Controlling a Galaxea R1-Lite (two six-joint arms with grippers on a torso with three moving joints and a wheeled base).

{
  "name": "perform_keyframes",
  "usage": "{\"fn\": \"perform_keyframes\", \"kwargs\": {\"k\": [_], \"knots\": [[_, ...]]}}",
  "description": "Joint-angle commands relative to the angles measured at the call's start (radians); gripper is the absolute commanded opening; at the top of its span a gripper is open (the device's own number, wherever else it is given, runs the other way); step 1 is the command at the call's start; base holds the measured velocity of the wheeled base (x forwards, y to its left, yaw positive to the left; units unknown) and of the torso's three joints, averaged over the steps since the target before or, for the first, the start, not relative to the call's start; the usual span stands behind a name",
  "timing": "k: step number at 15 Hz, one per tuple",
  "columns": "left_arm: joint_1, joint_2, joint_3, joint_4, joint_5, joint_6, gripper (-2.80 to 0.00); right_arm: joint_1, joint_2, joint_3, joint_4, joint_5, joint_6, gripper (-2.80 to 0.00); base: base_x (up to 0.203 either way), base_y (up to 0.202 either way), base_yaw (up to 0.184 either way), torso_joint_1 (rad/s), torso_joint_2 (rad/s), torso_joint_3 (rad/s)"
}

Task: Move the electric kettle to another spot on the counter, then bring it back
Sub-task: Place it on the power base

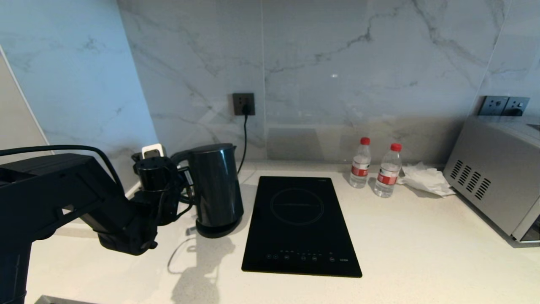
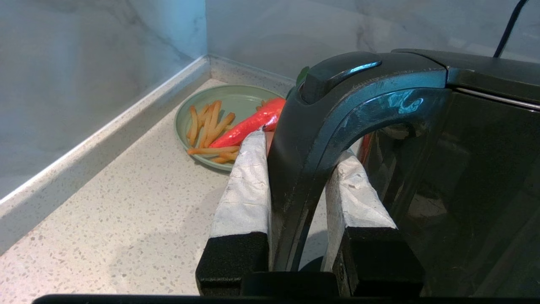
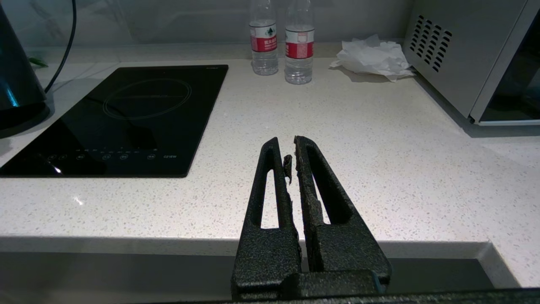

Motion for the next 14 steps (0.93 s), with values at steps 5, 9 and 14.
{"fn": "perform_keyframes", "kwargs": {"k": [5, 9, 14], "knots": [[0.013, -0.002, 0.029, -0.007, -0.009, -0.001, -2.80, 0.000, 0.000, 0.000, 0.000, 0.000, -0.001, -2.80, 0.000, 0.000, 0.000, 0.000, 0.00, 0.000], [0.011, -0.016, 0.044, -0.007, -0.010, -0.001, -2.80, 0.000, 0.000, 0.000, 0.000, 0.000, -0.001, -2.80, 0.000, 0.000, 0.000, 0.000, 0.00, 0.000], [0.005, -0.060, 0.078, -0.021, -0.015, -0.001, -2.80, 0.000, 0.000, 0.000, 0.000, 0.000, -0.001, -2.80, 0.000, 0.000, 0.000, 0.000, 0.00, 0.000]]}}
